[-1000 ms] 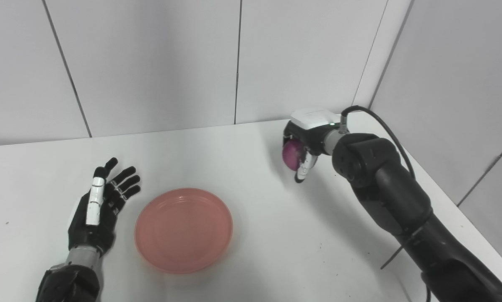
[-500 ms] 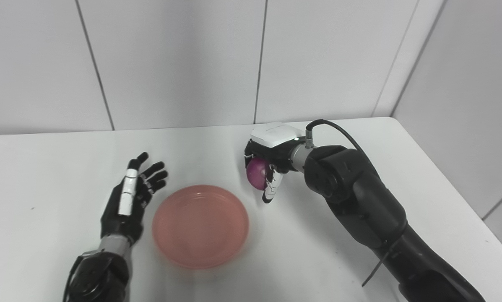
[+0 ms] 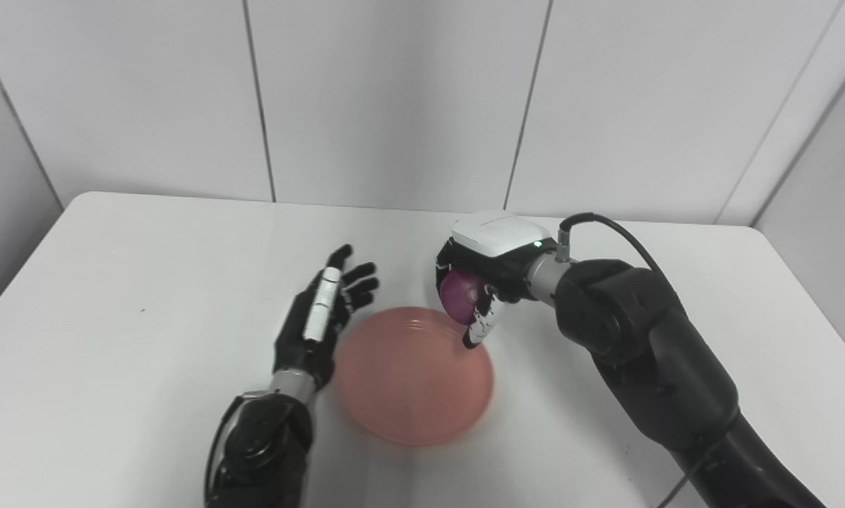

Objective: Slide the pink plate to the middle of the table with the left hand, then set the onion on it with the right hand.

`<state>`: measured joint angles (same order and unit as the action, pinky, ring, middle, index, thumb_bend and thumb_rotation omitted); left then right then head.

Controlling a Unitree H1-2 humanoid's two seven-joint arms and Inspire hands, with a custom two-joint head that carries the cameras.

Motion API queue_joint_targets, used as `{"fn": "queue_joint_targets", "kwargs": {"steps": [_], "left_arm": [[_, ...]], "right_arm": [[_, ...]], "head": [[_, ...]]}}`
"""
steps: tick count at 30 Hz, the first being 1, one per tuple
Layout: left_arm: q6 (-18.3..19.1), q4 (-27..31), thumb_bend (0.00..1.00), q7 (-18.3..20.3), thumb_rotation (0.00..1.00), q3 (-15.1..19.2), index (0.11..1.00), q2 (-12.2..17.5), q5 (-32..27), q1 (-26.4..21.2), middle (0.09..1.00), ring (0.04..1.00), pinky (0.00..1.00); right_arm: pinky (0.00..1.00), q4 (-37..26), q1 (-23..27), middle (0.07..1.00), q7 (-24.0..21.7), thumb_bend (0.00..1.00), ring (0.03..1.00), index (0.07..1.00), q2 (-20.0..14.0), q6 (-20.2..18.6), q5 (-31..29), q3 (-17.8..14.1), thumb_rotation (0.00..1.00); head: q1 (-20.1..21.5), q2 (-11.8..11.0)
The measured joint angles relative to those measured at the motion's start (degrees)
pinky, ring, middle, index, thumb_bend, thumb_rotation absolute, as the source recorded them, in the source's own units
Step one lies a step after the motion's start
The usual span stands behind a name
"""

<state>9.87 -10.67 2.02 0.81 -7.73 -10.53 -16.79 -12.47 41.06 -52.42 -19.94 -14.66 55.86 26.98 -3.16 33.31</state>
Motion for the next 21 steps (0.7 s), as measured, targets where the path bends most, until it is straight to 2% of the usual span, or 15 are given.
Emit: {"fn": "queue_joint_targets", "kwargs": {"steps": [4,8,13,16,21], "left_arm": [[-0.37,-0.23,0.63,-0.45,0.85,-0.13,0.891,-0.49,0.88,-0.02,0.793,0.803,0.86],[-1.43,-0.77,0.63,-0.99,0.86,-0.33,0.883,-0.85,1.75,-0.04,0.778,0.784,0.84],[-2.26,-1.28,0.63,-1.13,0.86,-0.51,0.889,-1.09,2.13,-0.10,0.783,0.790,0.83],[-2.32,-1.39,0.63,-1.12,0.86,-0.46,0.899,-1.12,2.07,-0.17,0.797,0.806,0.85],[-2.37,-1.42,0.64,-1.10,0.85,-0.43,0.895,-1.17,1.90,-0.17,0.782,0.783,0.80]], "right_arm": [[0.36,1.73,-0.28,0.507,2.04,0.52,0.421,0.480,0.08,2.08,-0.79,0.55,0.00],[0.34,2.67,-0.43,0.498,4.33,0.52,0.417,0.500,0.21,4.42,-1.69,1.03,0.00],[0.35,4.58,-1.53,0.517,7.67,0.52,0.440,0.477,0.78,6.41,-2.39,1.98,0.00],[0.34,5.51,-2.56,0.498,9.00,0.52,0.436,0.488,1.12,7.63,-2.65,2.48,0.00],[0.39,7.26,-3.62,0.477,10.90,0.52,0.475,0.471,1.09,9.00,-2.78,3.34,0.00]], "head": [[-1.58,0.00],[-3.51,0.00],[-3.87,0.09],[-3.78,0.18],[-3.87,0.52]]}}
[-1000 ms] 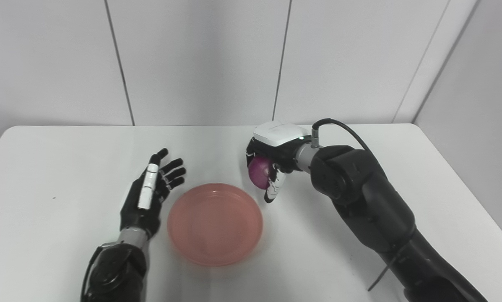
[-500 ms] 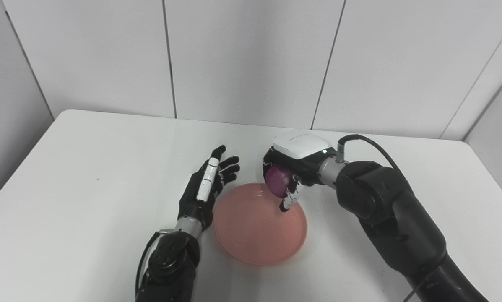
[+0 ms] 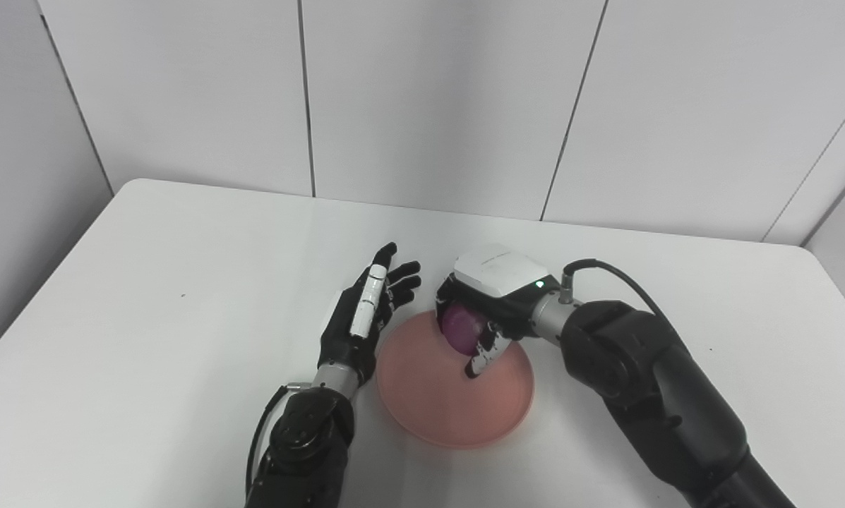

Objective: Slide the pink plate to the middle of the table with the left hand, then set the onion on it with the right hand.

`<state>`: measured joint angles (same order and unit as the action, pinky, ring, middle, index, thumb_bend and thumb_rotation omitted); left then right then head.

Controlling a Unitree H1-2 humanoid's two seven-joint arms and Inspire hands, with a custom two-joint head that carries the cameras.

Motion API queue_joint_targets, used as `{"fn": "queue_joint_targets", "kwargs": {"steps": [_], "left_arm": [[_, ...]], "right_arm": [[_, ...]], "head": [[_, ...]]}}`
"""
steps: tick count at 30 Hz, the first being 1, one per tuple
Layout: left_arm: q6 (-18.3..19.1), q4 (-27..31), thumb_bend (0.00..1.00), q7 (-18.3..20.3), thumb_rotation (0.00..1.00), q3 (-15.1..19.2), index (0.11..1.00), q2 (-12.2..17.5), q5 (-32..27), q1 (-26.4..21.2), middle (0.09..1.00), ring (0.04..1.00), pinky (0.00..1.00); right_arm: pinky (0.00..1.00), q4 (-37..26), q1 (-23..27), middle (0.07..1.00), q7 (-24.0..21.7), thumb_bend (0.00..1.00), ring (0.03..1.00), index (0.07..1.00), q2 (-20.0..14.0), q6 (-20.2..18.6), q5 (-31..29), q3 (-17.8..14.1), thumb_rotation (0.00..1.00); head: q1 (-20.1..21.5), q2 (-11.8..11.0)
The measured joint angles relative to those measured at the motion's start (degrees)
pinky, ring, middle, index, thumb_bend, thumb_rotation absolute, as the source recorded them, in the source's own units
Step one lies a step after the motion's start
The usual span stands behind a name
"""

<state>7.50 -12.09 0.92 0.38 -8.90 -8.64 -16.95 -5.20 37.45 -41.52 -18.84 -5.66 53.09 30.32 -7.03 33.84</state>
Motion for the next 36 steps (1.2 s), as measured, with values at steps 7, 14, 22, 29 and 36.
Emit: {"fn": "queue_joint_targets", "kwargs": {"steps": [7,14,22,29,36], "left_arm": [[-0.06,-0.02,0.67,0.03,0.84,-0.10,0.894,0.01,0.05,0.00,0.785,0.772,0.78],[-0.06,0.01,0.66,0.01,0.84,-0.14,0.896,0.00,0.07,0.00,0.784,0.770,0.79],[0.05,0.08,0.67,-0.15,0.85,-0.33,0.891,0.01,0.39,0.00,0.782,0.764,0.80],[0.05,0.04,0.67,-0.15,0.86,-0.48,0.890,0.01,0.78,-0.01,0.782,0.770,0.80],[0.05,0.01,0.67,-0.35,0.85,-0.52,0.885,0.00,0.98,-0.04,0.779,0.767,0.78]], "right_arm": [[0.41,1.42,-0.69,0.532,0.13,0.52,0.462,0.461,0.06,0.69,-0.83,0.33,0.00],[0.38,1.57,-1.20,0.537,-1.54,0.52,0.451,0.467,0.65,0.71,-1.23,1.74,0.00],[0.44,1.57,-1.19,0.536,-3.49,0.52,0.516,0.463,0.69,0.65,-2.03,1.45,0.00],[0.48,0.55,-0.64,0.624,-6.57,0.86,0.588,0.605,0.45,0.65,-2.30,1.29,0.41],[0.53,0.31,0.03,0.708,-7.86,0.99,0.671,0.686,-0.06,0.70,-1.04,1.67,0.64]], "head": [[0.17,0.53],[0.61,0.62],[0.53,0.71],[0.61,0.71],[0.53,0.62]]}}
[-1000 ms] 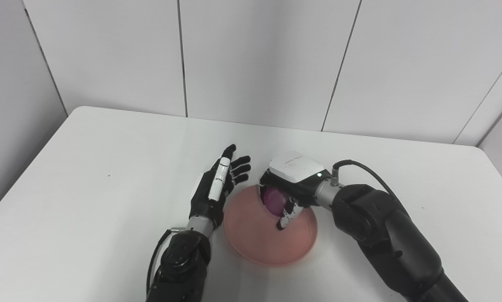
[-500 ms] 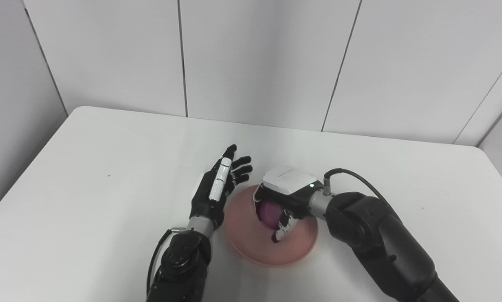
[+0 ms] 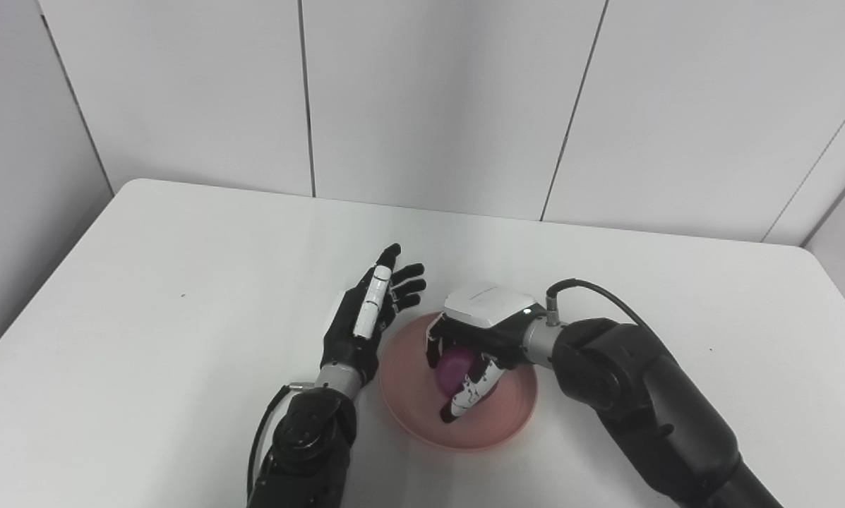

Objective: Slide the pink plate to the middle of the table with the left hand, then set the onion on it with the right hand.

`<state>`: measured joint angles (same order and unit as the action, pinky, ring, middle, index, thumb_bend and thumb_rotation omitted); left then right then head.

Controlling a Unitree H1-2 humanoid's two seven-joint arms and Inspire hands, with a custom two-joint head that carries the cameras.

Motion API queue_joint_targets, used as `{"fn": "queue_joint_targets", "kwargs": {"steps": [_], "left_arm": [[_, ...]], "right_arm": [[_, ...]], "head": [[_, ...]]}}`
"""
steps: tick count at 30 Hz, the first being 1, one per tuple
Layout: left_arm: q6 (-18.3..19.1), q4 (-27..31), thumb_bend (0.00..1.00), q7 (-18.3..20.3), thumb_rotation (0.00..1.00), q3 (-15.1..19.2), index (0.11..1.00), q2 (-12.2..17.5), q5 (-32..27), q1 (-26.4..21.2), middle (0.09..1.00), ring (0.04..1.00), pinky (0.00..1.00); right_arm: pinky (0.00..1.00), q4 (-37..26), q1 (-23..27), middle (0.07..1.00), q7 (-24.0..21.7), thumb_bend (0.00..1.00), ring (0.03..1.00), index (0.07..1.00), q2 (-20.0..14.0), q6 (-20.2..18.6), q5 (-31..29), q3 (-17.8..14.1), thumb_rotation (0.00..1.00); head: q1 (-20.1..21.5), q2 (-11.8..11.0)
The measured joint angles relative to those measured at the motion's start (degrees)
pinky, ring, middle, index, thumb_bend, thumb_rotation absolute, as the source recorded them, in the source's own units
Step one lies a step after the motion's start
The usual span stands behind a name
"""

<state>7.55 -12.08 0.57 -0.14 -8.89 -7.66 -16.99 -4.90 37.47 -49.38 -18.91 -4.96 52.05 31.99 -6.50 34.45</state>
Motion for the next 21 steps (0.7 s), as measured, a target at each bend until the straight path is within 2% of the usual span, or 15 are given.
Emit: {"fn": "queue_joint_targets", "kwargs": {"steps": [5,10,14,21], "left_arm": [[0.00,0.00,0.67,0.00,0.85,-0.03,0.899,0.00,0.12,-0.02,0.788,0.781,0.79],[0.00,-0.01,0.66,0.02,0.84,0.13,0.898,0.00,-0.10,-0.03,0.784,0.773,0.78],[0.00,-0.04,0.66,0.04,0.83,0.15,0.898,-0.01,-0.19,-0.05,0.784,0.771,0.77],[0.00,-0.04,0.65,0.04,0.84,0.33,0.888,-0.18,-0.23,-0.05,0.774,0.760,0.77]], "right_arm": [[0.56,-0.23,0.13,0.763,-0.51,1.00,0.717,0.729,-0.47,-0.01,0.73,0.05,0.71],[0.58,-0.39,0.35,0.788,-1.39,1.00,0.738,0.745,-0.46,-0.05,1.08,0.03,0.72],[0.55,-0.47,0.60,0.768,-2.14,1.00,0.702,0.742,-0.46,-0.05,1.13,-0.04,0.72],[0.54,-0.95,0.63,0.754,-2.28,1.00,0.694,0.737,-0.73,-0.03,0.57,-0.76,0.70]], "head": [[0.17,-0.09],[0.18,-0.09],[0.26,-0.09],[0.35,-0.18]]}}
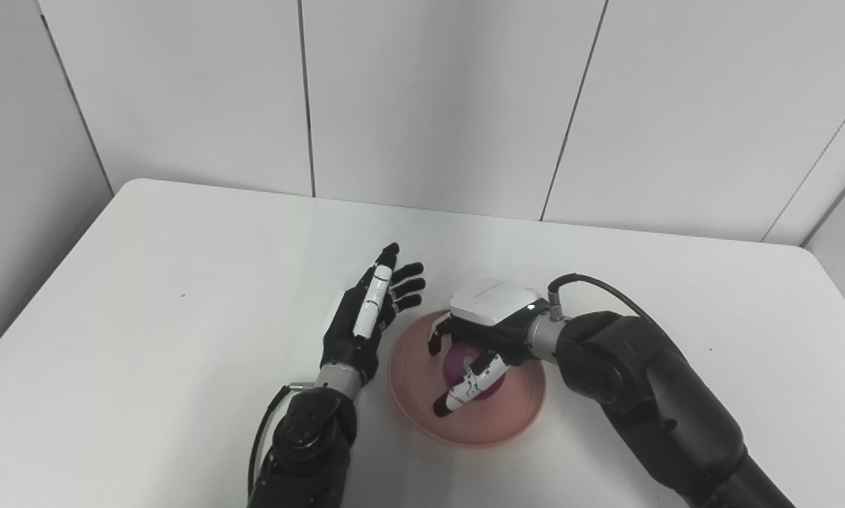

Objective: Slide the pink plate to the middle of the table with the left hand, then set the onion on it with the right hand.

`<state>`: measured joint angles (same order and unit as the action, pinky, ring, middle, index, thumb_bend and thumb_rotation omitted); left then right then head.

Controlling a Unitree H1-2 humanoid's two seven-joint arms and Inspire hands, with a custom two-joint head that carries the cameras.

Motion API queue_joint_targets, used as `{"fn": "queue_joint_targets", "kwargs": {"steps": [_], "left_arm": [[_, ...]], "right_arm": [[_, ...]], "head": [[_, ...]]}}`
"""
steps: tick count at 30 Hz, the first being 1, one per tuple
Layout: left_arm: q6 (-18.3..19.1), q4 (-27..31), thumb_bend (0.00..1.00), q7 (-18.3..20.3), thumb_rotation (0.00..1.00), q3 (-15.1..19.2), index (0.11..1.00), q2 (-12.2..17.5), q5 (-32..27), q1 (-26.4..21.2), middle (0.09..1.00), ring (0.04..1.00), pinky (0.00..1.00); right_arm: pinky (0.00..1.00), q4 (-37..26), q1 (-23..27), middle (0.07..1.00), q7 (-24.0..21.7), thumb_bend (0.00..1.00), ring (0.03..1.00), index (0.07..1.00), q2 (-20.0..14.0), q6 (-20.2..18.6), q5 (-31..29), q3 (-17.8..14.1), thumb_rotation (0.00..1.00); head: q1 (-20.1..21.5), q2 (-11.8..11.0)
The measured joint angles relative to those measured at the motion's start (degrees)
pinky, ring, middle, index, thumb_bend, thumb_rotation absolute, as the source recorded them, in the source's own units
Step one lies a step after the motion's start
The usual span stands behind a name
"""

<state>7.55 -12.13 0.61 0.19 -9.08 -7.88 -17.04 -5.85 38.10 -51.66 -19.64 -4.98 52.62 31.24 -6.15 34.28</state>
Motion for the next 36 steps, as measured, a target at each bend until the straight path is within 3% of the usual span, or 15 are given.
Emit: {"fn": "queue_joint_targets", "kwargs": {"steps": [6,11,17,22,26,28,31,36], "left_arm": [[-0.11,-0.44,0.66,0.33,0.84,0.16,0.889,0.00,-0.11,-0.09,0.774,0.765,0.77],[-0.14,-0.45,0.66,0.50,0.85,0.22,0.895,-0.04,-0.15,-0.13,0.797,0.788,0.79],[-0.13,-0.27,0.65,0.57,0.84,0.44,0.885,-0.03,-0.82,-0.12,0.781,0.783,0.80],[-0.12,-0.26,0.65,0.57,0.84,0.49,0.880,-0.01,-0.82,-0.12,0.772,0.770,0.78],[0.11,-0.05,0.66,0.54,0.84,0.50,0.877,0.01,-0.80,-0.11,0.768,0.765,0.78],[0.21,-0.03,0.66,0.54,0.84,0.52,0.880,0.05,-0.80,-0.11,0.772,0.767,0.80],[0.41,0.13,0.65,0.54,0.84,0.53,0.883,0.06,-0.80,-0.10,0.776,0.777,0.83],[0.80,0.47,0.65,0.54,0.83,0.69,0.883,0.16,-0.82,-0.01,0.774,0.786,0.84]], "right_arm": [[0.52,-3.09,0.06,0.710,0.11,1.00,0.644,0.718,-0.64,-0.07,-3.46,-4.25,0.66],[0.55,-5.59,0.13,0.725,2.09,1.00,0.662,0.748,-0.12,-1.86,-11.41,-12.35,0.62],[0.57,-5.11,-2.54,0.772,11.75,0.93,0.687,0.815,2.69,-2.12,-22.54,-21.59,0.75],[0.63,-5.12,-6.24,0.804,15.94,0.89,0.749,0.848,5.14,-5.21,-28.04,-24.62,0.86],[0.65,-4.89,-9.24,0.812,21.18,0.86,0.763,0.856,8.52,-8.62,-34.05,-29.45,0.87],[0.73,-4.09,-11.10,0.848,23.83,0.84,0.809,0.871,10.38,-8.99,-37.39,-31.68,0.90],[0.84,-0.87,-14.88,0.903,28.61,0.92,0.884,0.904,14.13,-9.18,-43.49,-35.47,0.95],[0.89,4.46,-19.40,0.930,33.93,0.95,0.917,0.921,16.39,-9.02,-47.86,-37.41,0.97]], "head": [[0.09,-0.09],[0.35,0.00],[0.70,0.00],[1.14,0.00],[1.58,0.00],[1.76,0.00],[2.02,-0.09],[2.20,0.00]]}}
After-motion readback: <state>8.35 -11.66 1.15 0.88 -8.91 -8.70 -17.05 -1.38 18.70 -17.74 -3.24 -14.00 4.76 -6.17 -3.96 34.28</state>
